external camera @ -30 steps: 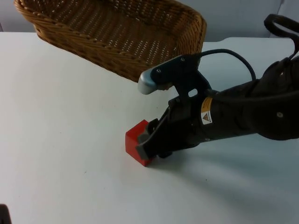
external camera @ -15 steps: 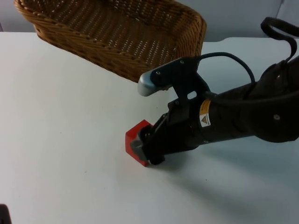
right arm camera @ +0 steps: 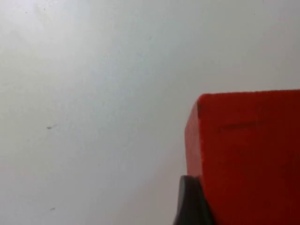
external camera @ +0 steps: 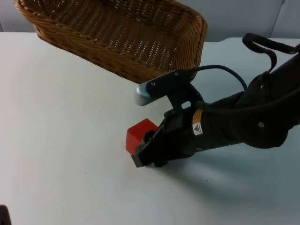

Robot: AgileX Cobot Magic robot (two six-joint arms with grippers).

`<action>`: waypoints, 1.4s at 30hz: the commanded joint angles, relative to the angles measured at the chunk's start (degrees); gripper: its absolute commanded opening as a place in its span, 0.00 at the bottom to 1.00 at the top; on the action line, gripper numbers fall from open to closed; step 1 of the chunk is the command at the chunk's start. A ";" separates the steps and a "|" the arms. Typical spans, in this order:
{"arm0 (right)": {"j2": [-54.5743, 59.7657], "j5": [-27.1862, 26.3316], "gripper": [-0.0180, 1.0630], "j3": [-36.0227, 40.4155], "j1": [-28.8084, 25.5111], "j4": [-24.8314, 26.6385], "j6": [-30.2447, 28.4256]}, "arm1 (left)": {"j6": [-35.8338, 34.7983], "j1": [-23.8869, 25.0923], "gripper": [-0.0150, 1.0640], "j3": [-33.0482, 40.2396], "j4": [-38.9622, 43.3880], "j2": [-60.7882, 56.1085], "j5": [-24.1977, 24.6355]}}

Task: Pick up the basket with the left hand and place the cube into the basket with the right hand.

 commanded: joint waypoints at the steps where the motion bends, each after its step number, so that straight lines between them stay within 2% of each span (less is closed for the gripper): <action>1: -0.77 -0.24 0.11 -0.44 0.95 -0.01 1.24 | -0.19 -0.14 0.01 -0.56 -1.92 -1.00 -0.93; 3: -2.01 -0.45 0.02 -0.94 2.46 -0.61 1.64 | -0.19 -0.14 0.01 -0.56 -2.03 -1.00 -0.93; 4: -2.75 -0.53 0.01 -1.10 3.11 -1.74 2.09 | -0.19 -0.14 0.01 -0.56 -2.03 -1.00 -0.93; 6: -4.80 -0.66 0.02 -1.87 4.83 -4.86 2.55 | -0.19 -0.14 0.01 -0.56 -2.03 -1.00 -0.93; 16: -12.45 -2.13 0.02 -5.75 9.87 -8.06 3.99 | -0.19 -0.14 0.01 -0.56 -2.03 -1.00 -0.93; 22: -14.77 -1.39 0.02 -8.43 10.27 -9.12 3.99 | -0.19 -0.14 0.01 -0.56 -1.91 -1.00 -0.93; 28: -16.66 0.66 0.02 -12.23 8.65 -9.21 3.52 | -0.19 -0.14 0.01 -0.56 -1.92 -1.00 -1.16; 34: -17.30 6.32 0.02 -15.73 5.74 -9.32 1.81 | -0.19 -0.14 0.01 -0.56 -2.03 -1.00 -3.42; 38: -17.92 10.78 0.02 -16.95 1.94 -9.32 -0.49 | -0.19 -0.14 0.01 -0.56 -2.03 -1.00 -4.38; 42: -17.93 12.71 0.02 -16.95 -1.04 -9.24 -0.49 | -0.19 -0.14 0.01 -0.56 -2.03 -1.00 -4.38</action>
